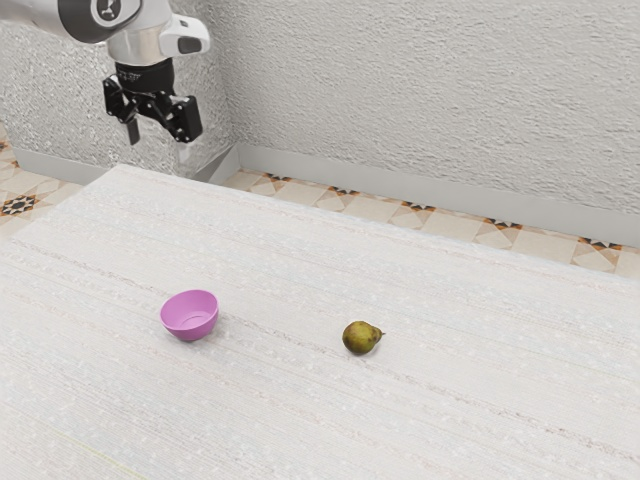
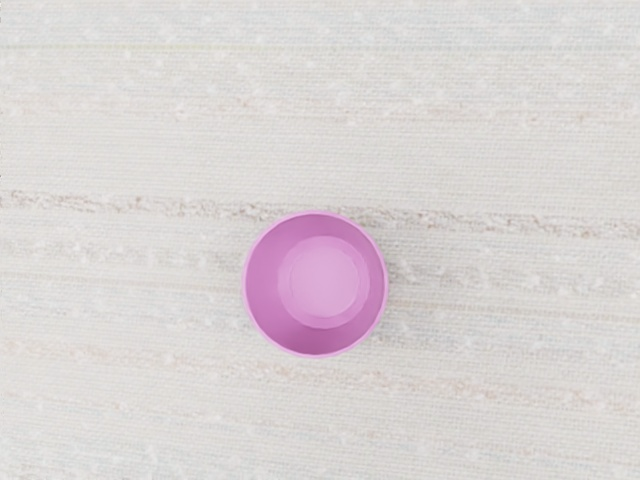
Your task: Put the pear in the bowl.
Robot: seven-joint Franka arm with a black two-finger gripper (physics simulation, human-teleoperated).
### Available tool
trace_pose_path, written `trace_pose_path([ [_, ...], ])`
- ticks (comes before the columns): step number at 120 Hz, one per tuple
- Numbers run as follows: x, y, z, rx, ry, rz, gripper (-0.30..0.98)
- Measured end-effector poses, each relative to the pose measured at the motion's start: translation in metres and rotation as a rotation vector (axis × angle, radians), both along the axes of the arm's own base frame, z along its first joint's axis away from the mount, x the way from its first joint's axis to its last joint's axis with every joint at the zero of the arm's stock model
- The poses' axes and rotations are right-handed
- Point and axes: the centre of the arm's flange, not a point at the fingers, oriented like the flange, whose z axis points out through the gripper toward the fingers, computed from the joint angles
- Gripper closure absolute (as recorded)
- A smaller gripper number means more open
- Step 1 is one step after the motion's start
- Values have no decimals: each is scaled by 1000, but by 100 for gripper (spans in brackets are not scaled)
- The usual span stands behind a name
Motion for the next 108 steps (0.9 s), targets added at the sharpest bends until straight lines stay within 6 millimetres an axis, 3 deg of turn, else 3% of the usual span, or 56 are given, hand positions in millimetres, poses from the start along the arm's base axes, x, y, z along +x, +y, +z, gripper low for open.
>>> trace_pose_path([
  [28, 0, 5, -1, -2, 0, 29, 0],
  [44, 19, 2, -47, -15, 69, 32, 0],
  [49, 28, -14, -67, -19, 96, 5, 0],
  [60, 39, -91, -107, -41, 157, -114, 0],
  [66, 41, -118, -130, -51, 187, -155, 0],
  [97, 63, -167, -242, -88, 251, -242, 0],
  [108, 75, -180, -273, -102, 237, -285, 0],
])
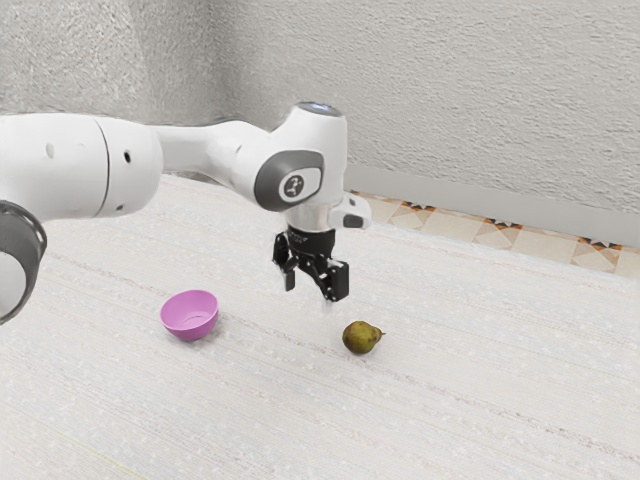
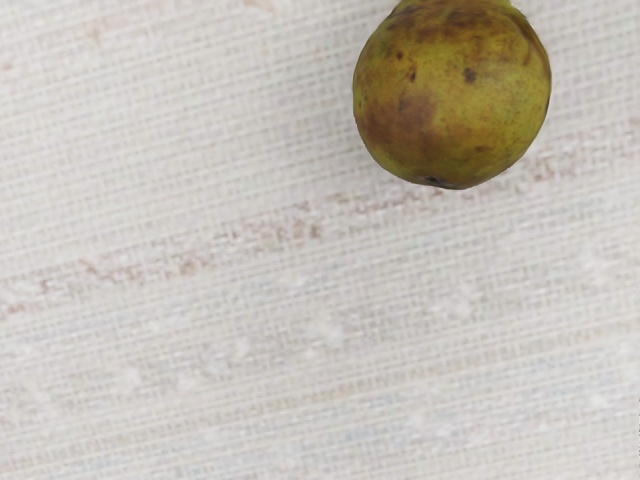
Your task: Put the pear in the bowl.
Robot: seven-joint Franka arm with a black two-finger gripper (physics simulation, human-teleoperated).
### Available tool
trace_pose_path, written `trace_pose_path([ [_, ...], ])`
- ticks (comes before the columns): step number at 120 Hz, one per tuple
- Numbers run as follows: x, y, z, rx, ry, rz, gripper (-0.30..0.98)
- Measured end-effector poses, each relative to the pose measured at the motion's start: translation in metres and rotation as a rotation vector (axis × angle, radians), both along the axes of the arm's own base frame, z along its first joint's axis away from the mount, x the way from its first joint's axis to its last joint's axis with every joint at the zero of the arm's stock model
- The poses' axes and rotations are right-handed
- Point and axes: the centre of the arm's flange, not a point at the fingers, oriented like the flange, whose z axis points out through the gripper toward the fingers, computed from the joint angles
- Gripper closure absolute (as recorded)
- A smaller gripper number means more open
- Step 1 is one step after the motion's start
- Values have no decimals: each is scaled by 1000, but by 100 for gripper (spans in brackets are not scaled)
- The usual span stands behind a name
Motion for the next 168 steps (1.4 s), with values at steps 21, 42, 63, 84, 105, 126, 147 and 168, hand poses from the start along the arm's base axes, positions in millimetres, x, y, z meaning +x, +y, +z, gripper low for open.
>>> trace_pose_path([
  [21, 24, -31, -36, -49, -43, -68, 0],
  [42, 33, -52, -84, -95, -67, -101, 0],
  [63, 52, -49, -102, -119, -115, -92, 0],
  [84, 59, -36, -108, -122, -136, -78, 0],
  [105, 56, -38, -114, -125, -134, -95, 0],
  [126, 52, -38, -126, -127, -115, -111, 0],
  [147, 52, -38, -133, -131, -109, -123, 0],
  [168, 54, -37, -132, -131, -116, -133, 13],
])
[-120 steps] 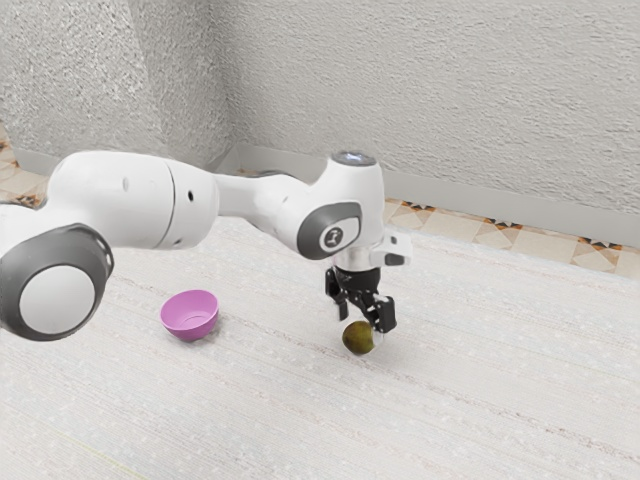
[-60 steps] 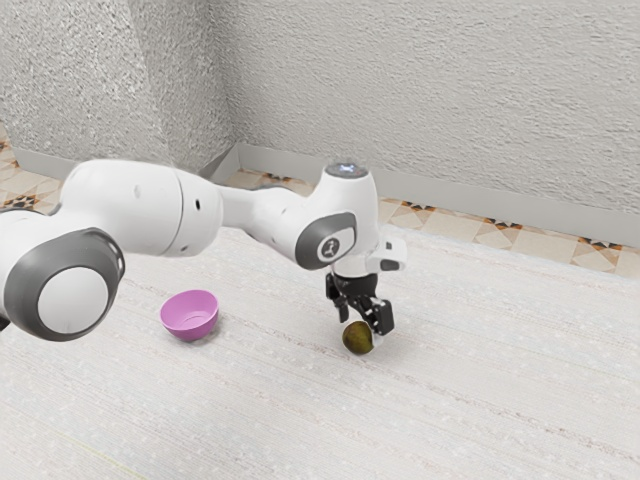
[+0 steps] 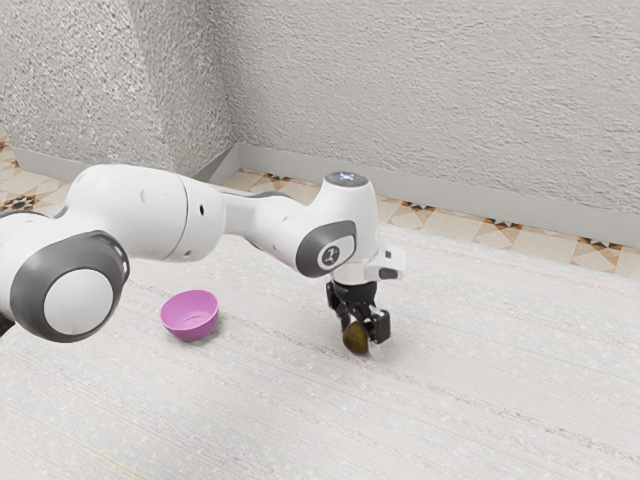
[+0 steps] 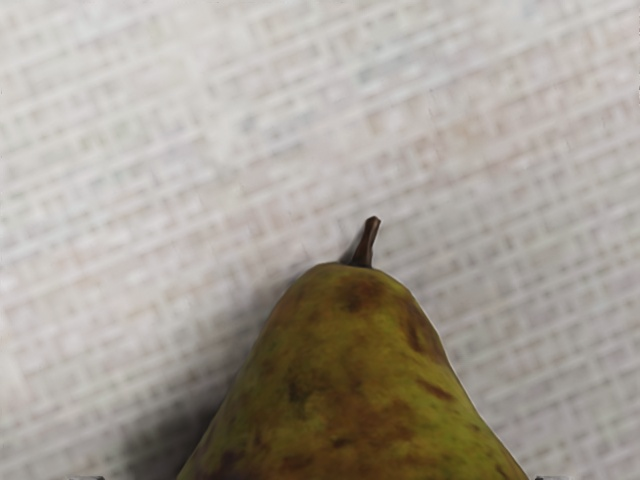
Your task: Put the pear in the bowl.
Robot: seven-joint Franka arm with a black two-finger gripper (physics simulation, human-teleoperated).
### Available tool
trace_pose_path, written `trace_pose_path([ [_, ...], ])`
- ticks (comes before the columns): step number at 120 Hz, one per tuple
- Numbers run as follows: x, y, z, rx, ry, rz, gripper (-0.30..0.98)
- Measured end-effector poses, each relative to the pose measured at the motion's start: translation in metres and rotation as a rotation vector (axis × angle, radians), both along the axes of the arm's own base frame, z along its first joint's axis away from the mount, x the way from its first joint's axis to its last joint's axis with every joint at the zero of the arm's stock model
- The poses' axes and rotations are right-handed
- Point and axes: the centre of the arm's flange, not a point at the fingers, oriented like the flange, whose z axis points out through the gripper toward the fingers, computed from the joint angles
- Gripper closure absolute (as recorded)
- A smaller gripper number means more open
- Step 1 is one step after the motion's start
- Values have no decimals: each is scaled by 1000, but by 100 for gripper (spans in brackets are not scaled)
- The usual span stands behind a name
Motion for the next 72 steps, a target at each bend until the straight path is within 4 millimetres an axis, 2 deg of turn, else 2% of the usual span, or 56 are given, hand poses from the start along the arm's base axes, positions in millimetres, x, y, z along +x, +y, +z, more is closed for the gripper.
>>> trace_pose_path([
  [15, 1, -1, 1, 1, -4, -12, 26],
  [36, 0, -3, 4, 5, -12, -26, 34],
  [44, 0, -5, 8, 9, -20, -32, 37],
  [50, 0, -5, 21, 12, -38, -33, 38],
  [58, -1, 8, 39, 29, -59, -19, 41],
  [72, -25, 46, 66, 69, -65, 28, 41],
])
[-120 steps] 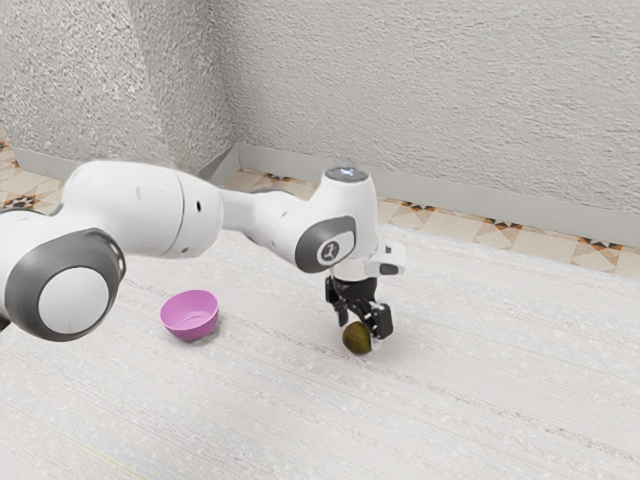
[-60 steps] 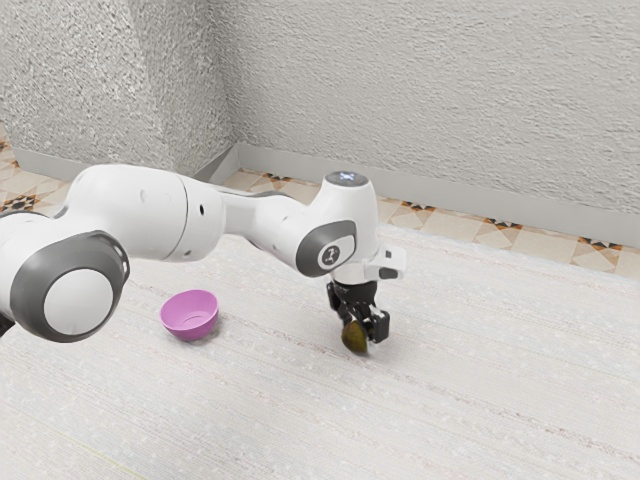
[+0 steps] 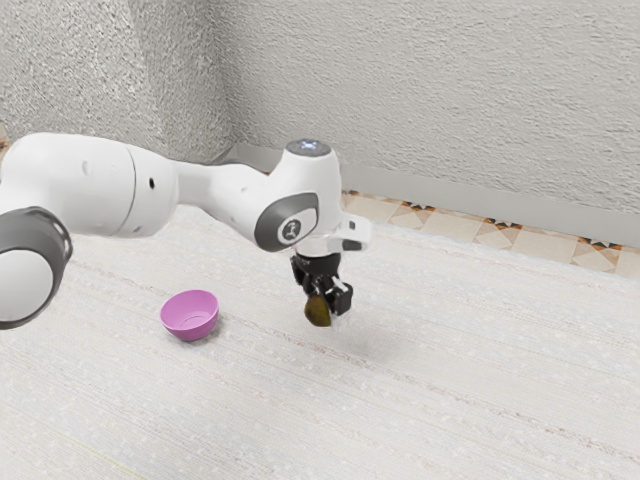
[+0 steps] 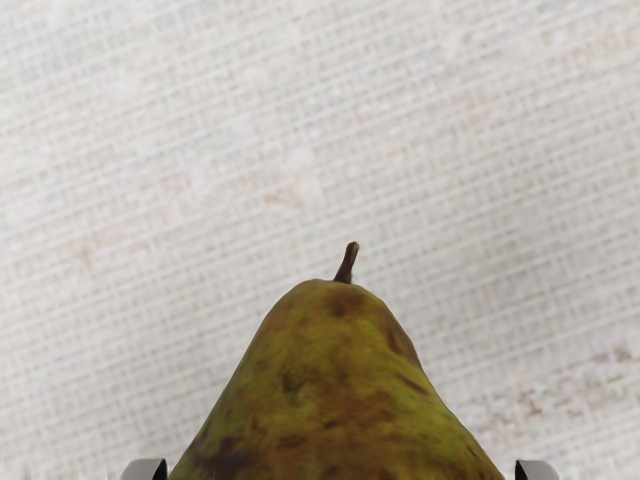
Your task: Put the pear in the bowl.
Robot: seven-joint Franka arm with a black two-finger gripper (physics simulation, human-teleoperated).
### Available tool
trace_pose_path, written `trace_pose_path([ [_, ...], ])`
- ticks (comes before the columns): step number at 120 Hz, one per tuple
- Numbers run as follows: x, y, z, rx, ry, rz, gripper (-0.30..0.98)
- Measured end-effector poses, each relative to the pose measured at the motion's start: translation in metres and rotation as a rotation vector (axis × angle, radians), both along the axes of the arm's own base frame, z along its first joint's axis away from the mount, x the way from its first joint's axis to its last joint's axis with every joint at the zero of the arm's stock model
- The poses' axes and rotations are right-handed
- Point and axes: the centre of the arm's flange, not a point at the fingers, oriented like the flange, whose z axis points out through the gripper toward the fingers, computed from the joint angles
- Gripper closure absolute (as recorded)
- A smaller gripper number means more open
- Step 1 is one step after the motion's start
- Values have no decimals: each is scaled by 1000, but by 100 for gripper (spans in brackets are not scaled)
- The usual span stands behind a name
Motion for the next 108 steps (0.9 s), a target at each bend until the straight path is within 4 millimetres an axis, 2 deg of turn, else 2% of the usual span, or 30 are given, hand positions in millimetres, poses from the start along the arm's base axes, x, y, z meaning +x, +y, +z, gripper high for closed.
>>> trace_pose_path([
  [13, -25, 38, 22, 19, -1, 57, 41],
  [41, -61, 150, 58, 44, -17, 251, 40],
  [52, -67, 191, 60, 47, -9, 327, 39],
  [65, -83, 230, 52, 50, 26, 402, 39],
  [89, -91, 261, 46, 47, 50, 465, 38],
  [108, -77, 263, 42, 46, 46, 464, 38],
])
